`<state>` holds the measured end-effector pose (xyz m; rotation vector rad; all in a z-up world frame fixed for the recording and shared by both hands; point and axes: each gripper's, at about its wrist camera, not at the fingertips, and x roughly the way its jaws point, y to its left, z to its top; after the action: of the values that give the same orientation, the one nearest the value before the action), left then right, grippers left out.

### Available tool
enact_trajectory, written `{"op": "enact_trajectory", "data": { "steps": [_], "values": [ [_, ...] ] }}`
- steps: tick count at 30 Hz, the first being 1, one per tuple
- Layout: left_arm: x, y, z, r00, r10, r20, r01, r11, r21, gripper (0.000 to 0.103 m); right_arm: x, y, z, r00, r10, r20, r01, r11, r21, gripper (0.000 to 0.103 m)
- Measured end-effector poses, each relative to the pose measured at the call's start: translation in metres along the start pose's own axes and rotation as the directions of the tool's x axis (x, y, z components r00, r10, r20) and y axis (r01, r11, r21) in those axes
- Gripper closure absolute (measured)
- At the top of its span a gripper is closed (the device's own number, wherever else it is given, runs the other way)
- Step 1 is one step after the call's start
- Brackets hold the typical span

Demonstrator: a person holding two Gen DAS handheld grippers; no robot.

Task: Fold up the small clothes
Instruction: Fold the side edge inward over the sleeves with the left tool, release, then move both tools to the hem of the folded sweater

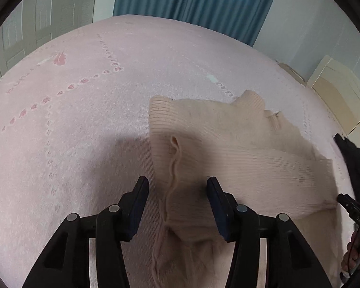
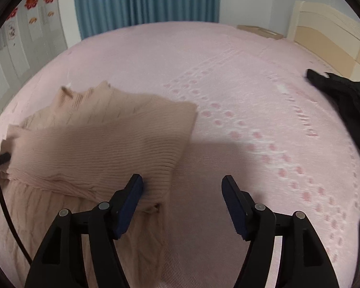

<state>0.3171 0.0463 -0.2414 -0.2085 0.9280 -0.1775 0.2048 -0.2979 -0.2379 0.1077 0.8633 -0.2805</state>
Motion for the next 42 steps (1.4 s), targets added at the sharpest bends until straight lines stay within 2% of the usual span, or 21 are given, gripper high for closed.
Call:
{"op": "enact_trajectory", "data": {
  "steps": [4, 7, 12, 15, 18, 24, 28, 31, 34, 38, 42],
  "values": [
    [-0.035, -0.003, -0.005, 1.0, 0.027, 0.015, -0.027, 1.0, 0.015, 0.055, -0.044, -0.015, -0.005, 1.0, -0.015, 0.02, 0.014, 0.999, 0.048, 0.037],
    [-0.076, -0.007, -0.011, 0.998, 0.042, 0.041, -0.043, 0.999, 0.029, 0.055, -0.084, -0.022, -0.012, 0.999, 0.021, 0.046, -0.023, 0.998, 0.064, 0.037],
    [-0.14, -0.019, -0.034, 0.995, 0.051, 0.088, -0.059, 0.995, 0.086, 0.055, -0.157, -0.027, -0.031, 0.991, -0.025, 0.134, 0.014, 0.996, 0.082, 0.037],
    [-0.176, -0.021, -0.054, 0.995, 0.051, 0.083, -0.058, 0.995, 0.084, 0.055, -0.192, -0.029, -0.044, 0.993, 0.001, 0.114, -0.013, 0.994, 0.104, 0.037],
    [-0.21, -0.021, -0.076, 0.998, 0.005, 0.057, -0.009, 0.997, 0.081, 0.055, -0.219, -0.026, -0.061, 0.994, 0.051, 0.094, -0.06, 0.994, 0.09, 0.039],
    [-0.257, -0.021, -0.113, 0.997, 0.001, 0.081, -0.009, 0.995, 0.1, 0.055, -0.258, -0.014, -0.1, 0.99, 0.11, 0.086, -0.114, 0.993, 0.042, 0.04],
    [-0.272, -0.016, -0.135, 0.995, 0.004, 0.099, -0.009, 0.998, 0.057, 0.055, -0.266, -0.003, -0.125, 0.992, 0.114, 0.056, -0.115, 0.993, 0.008, 0.04],
    [-0.27, -0.011, -0.15, 0.997, 0.008, 0.083, -0.01, 0.999, 0.034, 0.055, -0.265, 0.004, -0.143, 0.993, 0.117, 0.035, -0.117, 0.993, -0.004, 0.04],
    [-0.26, -0.005, -0.167, 0.999, -0.012, 0.048, 0.011, 1.0, 0.022, 0.042, -0.26, 0.008, -0.161, 0.99, 0.141, 0.016, -0.141, 0.99, 0.002, 0.041],
    [-0.234, 0.001, -0.193, 0.998, -0.046, -0.032, 0.046, 0.999, -0.006, 0.041, -0.238, 0.014, -0.182, 0.986, 0.166, -0.036, -0.166, 0.986, 0.006, 0.054],
    [-0.203, 0.002, -0.214, 0.992, -0.063, -0.111, 0.061, 0.998, -0.023, 0.042, -0.213, 0.023, -0.204, 0.976, 0.197, -0.088, -0.195, 0.98, 0.029, 0.062]
  ]
}}
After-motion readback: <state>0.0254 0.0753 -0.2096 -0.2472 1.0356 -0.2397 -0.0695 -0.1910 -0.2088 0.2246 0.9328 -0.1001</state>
